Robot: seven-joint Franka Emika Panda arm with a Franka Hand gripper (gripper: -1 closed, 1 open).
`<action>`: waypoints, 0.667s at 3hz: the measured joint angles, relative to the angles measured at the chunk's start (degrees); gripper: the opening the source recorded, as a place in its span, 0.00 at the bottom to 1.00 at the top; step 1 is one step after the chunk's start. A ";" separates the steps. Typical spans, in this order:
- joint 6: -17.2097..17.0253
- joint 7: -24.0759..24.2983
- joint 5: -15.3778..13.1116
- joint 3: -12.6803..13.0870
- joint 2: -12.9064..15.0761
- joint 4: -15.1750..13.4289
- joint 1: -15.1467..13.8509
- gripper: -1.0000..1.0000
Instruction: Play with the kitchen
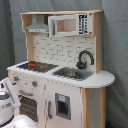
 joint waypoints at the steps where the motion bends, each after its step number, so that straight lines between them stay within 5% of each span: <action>1: 1.11 5.70 0.00 1.33 -0.09 0.00 -0.59 1.00; 2: 1.76 12.37 0.00 3.26 -0.56 0.01 -1.08 1.00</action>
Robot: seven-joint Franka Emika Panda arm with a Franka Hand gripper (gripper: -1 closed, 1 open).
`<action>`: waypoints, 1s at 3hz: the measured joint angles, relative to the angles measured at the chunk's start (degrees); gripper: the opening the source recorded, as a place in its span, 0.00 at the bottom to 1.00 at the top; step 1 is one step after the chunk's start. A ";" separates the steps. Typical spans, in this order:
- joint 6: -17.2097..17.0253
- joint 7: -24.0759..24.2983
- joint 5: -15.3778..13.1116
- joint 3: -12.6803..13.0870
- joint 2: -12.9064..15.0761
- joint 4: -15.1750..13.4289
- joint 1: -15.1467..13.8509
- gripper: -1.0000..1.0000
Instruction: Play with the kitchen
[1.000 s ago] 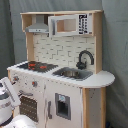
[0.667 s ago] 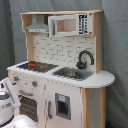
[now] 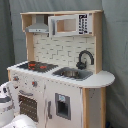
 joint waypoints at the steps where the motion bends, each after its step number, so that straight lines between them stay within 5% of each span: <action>1: 0.13 6.39 0.00 1.28 -0.68 0.01 -0.48 1.00; 3: 1.03 16.79 0.00 2.59 -0.79 1.39 -5.04 1.00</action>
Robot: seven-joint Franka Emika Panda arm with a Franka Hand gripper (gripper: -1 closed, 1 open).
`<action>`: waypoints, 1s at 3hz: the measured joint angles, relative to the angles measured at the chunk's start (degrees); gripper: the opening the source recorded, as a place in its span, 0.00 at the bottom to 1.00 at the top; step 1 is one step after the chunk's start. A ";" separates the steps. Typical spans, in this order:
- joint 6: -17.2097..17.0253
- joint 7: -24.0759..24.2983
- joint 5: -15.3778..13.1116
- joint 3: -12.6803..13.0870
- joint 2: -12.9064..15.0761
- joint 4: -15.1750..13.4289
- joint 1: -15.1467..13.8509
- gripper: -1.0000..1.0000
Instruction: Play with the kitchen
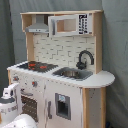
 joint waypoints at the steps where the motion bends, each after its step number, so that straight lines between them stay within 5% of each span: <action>1: 0.08 3.57 0.00 0.30 -0.02 3.51 -4.03 1.00; 3: 0.08 9.37 0.00 1.47 -0.05 10.44 -11.66 1.00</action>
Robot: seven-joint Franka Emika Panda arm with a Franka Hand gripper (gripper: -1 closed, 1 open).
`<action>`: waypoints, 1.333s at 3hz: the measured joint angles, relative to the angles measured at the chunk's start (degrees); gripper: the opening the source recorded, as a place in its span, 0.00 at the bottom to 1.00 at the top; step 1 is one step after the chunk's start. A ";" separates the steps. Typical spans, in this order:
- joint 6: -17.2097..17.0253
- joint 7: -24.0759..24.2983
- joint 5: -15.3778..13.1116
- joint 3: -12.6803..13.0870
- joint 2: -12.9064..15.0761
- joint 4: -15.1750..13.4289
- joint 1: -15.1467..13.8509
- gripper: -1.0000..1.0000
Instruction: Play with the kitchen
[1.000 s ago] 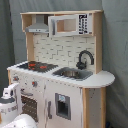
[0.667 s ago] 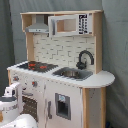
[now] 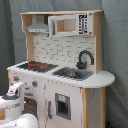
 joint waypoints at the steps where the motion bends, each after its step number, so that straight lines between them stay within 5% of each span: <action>1: -0.10 -2.66 -0.09 0.36 -0.81 0.24 -1.04 1.00; 2: -0.10 -2.86 -0.09 0.36 -0.82 0.24 -1.04 0.00; 3: -0.12 -5.58 -0.09 0.03 -0.94 0.24 -1.05 0.00; 4: -4.79 -5.84 -0.10 0.15 0.03 -0.20 2.44 0.00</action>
